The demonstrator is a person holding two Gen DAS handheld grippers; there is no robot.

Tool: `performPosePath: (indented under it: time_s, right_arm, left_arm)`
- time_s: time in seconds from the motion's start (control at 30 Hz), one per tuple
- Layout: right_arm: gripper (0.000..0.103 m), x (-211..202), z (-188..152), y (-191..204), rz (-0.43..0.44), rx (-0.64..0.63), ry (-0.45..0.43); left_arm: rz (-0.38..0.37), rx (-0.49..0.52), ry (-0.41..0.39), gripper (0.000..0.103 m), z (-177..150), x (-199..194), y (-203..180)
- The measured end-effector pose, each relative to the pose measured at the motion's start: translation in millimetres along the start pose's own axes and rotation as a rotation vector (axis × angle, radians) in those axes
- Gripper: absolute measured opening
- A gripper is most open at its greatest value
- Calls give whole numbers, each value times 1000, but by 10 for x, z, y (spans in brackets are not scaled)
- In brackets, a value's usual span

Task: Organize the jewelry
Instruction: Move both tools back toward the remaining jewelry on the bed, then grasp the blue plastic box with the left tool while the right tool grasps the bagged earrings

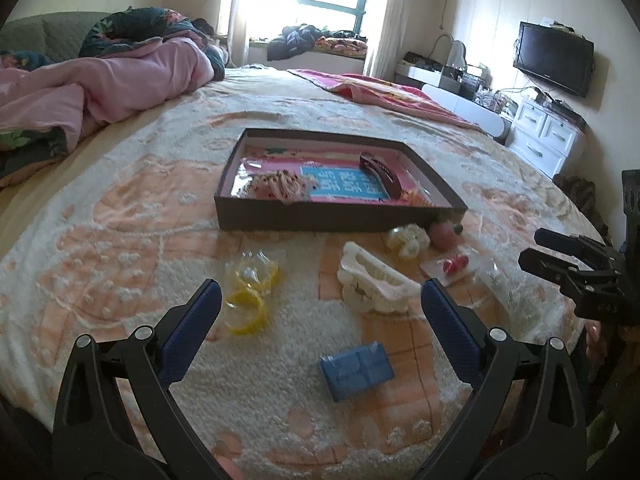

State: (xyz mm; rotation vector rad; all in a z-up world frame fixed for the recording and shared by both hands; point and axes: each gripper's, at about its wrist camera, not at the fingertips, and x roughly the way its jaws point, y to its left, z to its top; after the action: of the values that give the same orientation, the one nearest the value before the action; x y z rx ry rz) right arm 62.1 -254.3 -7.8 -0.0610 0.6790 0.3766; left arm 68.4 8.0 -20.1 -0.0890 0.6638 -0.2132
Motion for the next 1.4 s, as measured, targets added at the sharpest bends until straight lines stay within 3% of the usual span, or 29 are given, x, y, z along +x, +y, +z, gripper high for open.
performPosePath:
  time_s: [0.7, 0.97, 1.17, 1.3, 1.4]
  right_arm:
    - [82, 223, -316, -93, -12, -3, 60]
    - [81, 330, -370, -104, -41, -34, 73]
    - [73, 403, -414, -98, -57, -61, 92]
    - [60, 425, -437, -69, -56, -91, 95]
    - [51, 432, -451, -27, -55, -118, 94]
  left_arm:
    - [-6, -4, 133, 91, -310, 293, -140]
    - [10, 8, 179, 81, -388, 403, -203]
    - [49, 25, 193, 73, -399, 439, -232]
    - [71, 29, 184, 59, -393, 421, -222]
    - [77, 35, 182, 54, -385, 414, -230]
